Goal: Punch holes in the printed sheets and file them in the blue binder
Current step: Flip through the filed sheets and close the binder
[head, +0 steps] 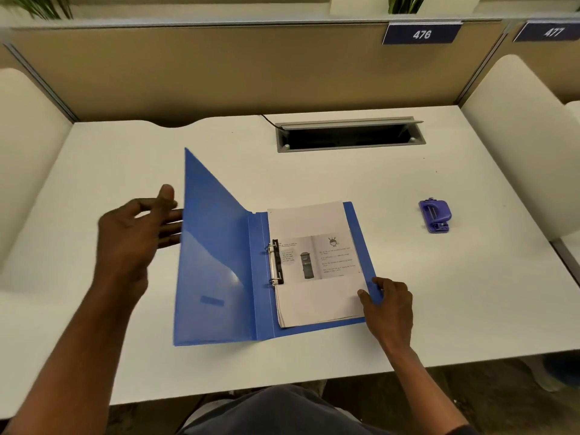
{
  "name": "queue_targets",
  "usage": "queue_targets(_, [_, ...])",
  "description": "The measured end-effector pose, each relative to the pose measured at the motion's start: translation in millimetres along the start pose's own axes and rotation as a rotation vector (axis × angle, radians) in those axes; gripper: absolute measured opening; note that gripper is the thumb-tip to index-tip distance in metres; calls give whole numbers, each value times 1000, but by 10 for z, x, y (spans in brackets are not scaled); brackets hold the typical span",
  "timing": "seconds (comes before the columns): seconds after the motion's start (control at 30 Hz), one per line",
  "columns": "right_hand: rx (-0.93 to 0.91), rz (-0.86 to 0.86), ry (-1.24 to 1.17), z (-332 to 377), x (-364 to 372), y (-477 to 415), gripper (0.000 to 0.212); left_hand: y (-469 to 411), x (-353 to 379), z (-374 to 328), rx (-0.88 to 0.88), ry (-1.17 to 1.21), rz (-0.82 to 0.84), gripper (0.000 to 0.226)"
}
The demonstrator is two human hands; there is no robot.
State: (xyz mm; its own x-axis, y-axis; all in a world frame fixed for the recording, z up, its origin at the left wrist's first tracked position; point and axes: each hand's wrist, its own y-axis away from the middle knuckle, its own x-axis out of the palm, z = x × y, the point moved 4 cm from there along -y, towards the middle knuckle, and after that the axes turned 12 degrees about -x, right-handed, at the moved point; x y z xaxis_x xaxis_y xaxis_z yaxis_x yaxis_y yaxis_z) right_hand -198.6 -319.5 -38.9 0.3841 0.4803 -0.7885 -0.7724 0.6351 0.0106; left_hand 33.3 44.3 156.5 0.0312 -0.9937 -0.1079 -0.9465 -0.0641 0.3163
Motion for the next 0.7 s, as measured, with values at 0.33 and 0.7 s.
queue_targets(0.33, [72, -29, -320, -58, -136, -95, 65, 210, 864, 948, 9, -325, 356, 58])
queue_targets(0.7, [225, 48, -740, -131, -289, -100, 97, 344, 1047, 1736, 426, -1020, 611, 116])
